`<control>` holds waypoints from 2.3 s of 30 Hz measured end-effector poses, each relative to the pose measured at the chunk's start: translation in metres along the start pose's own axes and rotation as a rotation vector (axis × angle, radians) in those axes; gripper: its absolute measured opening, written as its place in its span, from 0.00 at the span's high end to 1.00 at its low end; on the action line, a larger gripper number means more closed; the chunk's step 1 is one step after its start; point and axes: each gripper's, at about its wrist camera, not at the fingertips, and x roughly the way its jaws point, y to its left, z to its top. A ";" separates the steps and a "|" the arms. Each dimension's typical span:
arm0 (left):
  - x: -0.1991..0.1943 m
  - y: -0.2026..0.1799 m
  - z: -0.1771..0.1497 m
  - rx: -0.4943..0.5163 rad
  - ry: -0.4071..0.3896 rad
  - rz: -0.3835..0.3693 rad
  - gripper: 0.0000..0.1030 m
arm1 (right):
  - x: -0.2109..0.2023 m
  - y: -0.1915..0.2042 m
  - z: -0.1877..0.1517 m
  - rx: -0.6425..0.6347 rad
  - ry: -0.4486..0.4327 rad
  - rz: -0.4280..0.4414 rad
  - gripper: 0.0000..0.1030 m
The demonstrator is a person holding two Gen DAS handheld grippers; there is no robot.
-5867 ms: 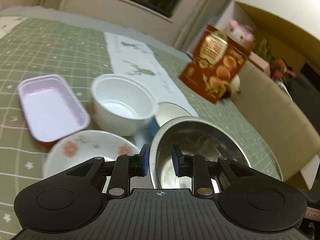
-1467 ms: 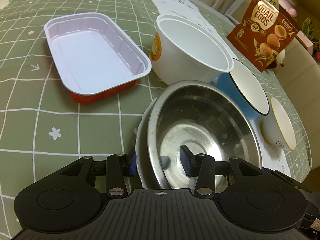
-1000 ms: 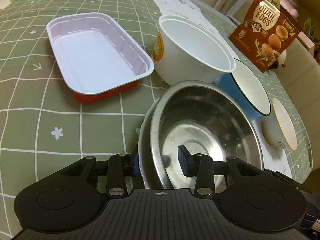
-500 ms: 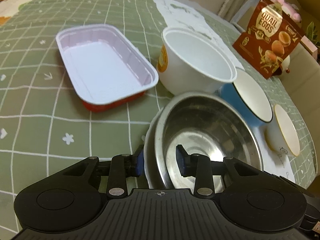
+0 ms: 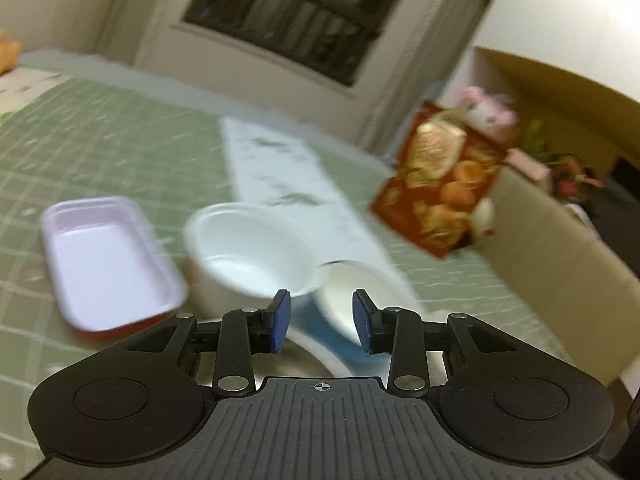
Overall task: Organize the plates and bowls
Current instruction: 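Open the left gripper and pull it away from the steel bowl, then move the right gripper to the yellow-rimmed cream bowl rim and close it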
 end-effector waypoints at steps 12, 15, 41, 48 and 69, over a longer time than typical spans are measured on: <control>0.021 -0.103 -0.053 0.015 -0.026 -0.189 0.80 | -0.028 -0.099 0.081 -0.145 -0.127 -0.147 0.17; 0.056 -0.128 -0.061 0.060 0.131 -0.097 0.83 | 0.011 -0.115 0.094 -0.130 -0.053 -0.083 0.17; 0.167 -0.153 -0.095 0.011 0.232 0.276 0.67 | 0.102 -0.195 0.059 0.065 0.099 -0.050 0.16; 0.181 -0.157 -0.098 0.046 0.283 0.250 0.68 | 0.120 -0.185 0.056 0.076 0.172 0.020 0.16; 0.195 -0.163 -0.102 0.068 0.327 0.226 0.77 | 0.156 -0.187 0.040 0.270 0.427 0.216 0.52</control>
